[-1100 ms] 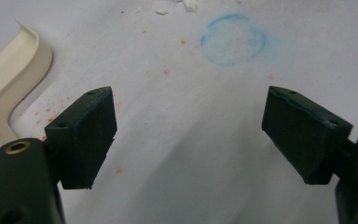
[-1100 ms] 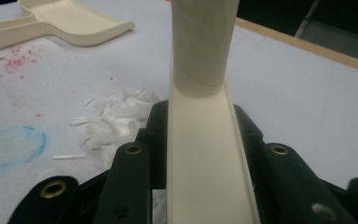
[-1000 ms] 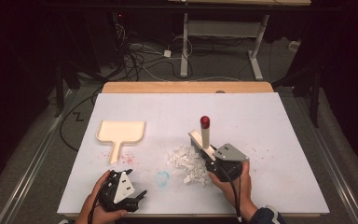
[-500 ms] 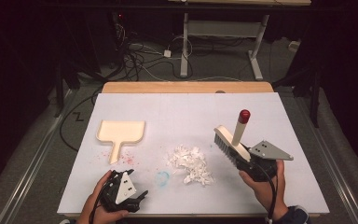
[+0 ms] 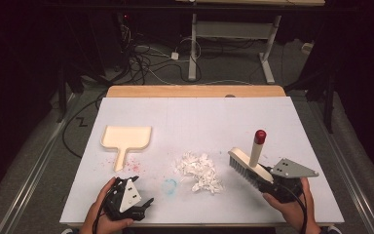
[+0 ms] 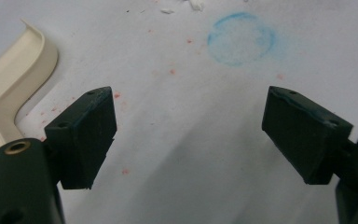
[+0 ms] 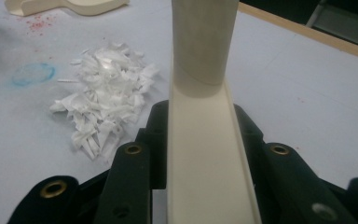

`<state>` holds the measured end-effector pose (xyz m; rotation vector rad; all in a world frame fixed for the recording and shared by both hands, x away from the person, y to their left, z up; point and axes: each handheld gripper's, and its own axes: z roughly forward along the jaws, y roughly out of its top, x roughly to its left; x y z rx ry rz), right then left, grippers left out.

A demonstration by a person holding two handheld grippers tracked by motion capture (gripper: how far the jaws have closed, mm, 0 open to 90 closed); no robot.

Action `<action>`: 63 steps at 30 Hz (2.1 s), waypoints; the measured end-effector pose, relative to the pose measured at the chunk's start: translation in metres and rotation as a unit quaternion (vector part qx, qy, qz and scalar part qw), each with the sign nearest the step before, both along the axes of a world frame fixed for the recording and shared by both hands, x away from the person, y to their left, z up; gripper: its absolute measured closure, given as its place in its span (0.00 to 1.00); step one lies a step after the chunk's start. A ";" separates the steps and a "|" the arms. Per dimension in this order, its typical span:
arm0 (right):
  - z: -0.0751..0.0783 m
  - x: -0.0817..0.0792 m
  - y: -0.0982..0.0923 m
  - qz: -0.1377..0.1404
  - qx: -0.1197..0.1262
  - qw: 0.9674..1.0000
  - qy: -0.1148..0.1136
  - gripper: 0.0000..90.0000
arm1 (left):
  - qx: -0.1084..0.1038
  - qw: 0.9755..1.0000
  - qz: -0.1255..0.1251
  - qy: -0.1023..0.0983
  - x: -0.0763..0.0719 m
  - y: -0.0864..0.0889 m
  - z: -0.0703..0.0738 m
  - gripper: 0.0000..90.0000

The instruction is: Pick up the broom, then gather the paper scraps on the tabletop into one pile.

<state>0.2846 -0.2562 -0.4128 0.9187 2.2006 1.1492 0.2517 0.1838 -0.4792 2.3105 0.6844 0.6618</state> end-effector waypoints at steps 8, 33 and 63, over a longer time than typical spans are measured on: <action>-0.005 0.002 -0.002 0.001 -0.011 1.000 0.005 0.75 | -0.001 1.000 -0.002 -0.001 -0.001 0.000 0.001 0.18; -0.005 -0.002 0.020 0.072 -0.039 0.996 0.028 0.75 | -0.005 1.000 0.001 0.001 -0.003 0.005 0.001 0.18; 0.003 -0.007 0.055 0.117 -0.001 0.992 0.037 0.75 | -0.009 1.000 -0.010 0.006 -0.002 0.001 0.003 0.18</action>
